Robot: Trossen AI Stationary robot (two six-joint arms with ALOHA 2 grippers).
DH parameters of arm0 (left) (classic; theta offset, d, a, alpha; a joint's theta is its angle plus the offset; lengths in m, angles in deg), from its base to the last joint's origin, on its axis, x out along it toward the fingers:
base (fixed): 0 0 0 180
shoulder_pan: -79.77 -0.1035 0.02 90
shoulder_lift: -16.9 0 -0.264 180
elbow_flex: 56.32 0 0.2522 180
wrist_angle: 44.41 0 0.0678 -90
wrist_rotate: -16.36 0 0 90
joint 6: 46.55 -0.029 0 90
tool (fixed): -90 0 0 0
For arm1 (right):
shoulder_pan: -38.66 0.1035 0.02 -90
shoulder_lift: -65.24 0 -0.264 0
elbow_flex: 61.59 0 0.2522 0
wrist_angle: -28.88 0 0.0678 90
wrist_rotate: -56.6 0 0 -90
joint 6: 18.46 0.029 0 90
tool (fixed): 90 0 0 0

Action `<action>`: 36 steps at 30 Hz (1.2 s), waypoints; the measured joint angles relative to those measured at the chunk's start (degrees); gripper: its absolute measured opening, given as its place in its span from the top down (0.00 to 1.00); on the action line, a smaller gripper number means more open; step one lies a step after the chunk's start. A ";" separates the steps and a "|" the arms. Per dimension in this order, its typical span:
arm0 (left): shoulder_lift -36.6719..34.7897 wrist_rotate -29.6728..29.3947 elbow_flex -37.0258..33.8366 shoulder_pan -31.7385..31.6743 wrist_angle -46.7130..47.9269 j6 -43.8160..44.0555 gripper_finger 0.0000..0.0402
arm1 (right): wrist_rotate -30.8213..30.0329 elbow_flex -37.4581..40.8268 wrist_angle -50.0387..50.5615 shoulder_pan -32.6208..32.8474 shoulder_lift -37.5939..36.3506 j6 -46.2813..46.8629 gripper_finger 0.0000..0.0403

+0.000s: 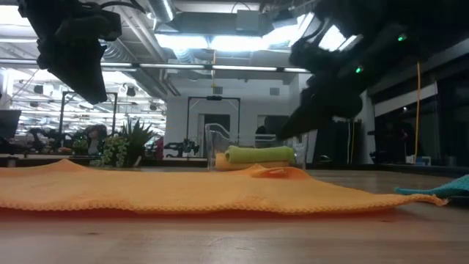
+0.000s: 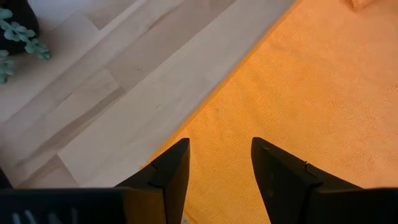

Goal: Fold microfiber towels
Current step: Fold the orange microfiber cloth

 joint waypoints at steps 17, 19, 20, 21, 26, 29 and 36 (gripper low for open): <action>0.04 -0.17 -0.79 0.01 -0.93 0.01 0.59 | -2.13 -7.62 -0.08 -2.41 15.42 -4.92 0.29; 0.04 -0.19 -1.30 0.01 -1.14 0.01 0.59 | -2.14 -7.58 -0.04 -3.00 15.44 -4.82 0.29; 0.04 -0.20 -1.72 0.01 -1.61 -0.01 0.59 | -2.09 -7.58 -0.08 -3.22 15.44 -4.86 0.29; 0.04 -0.19 -2.11 0.01 -1.76 0.00 0.59 | -1.78 -7.58 -0.12 -3.46 15.44 -4.85 0.29; 0.04 0.02 -4.15 0.01 -2.28 0.32 0.59 | 0.90 -7.62 -0.78 -4.31 15.37 -4.86 0.29; 0.04 0.04 -4.46 0.01 -2.50 0.94 0.59 | 1.25 -8.37 -0.30 -4.68 15.22 -5.28 0.29; 0.04 0.07 -4.46 0.01 -4.22 1.50 0.59 | 5.59 -9.73 -0.47 -7.34 15.13 -6.33 0.29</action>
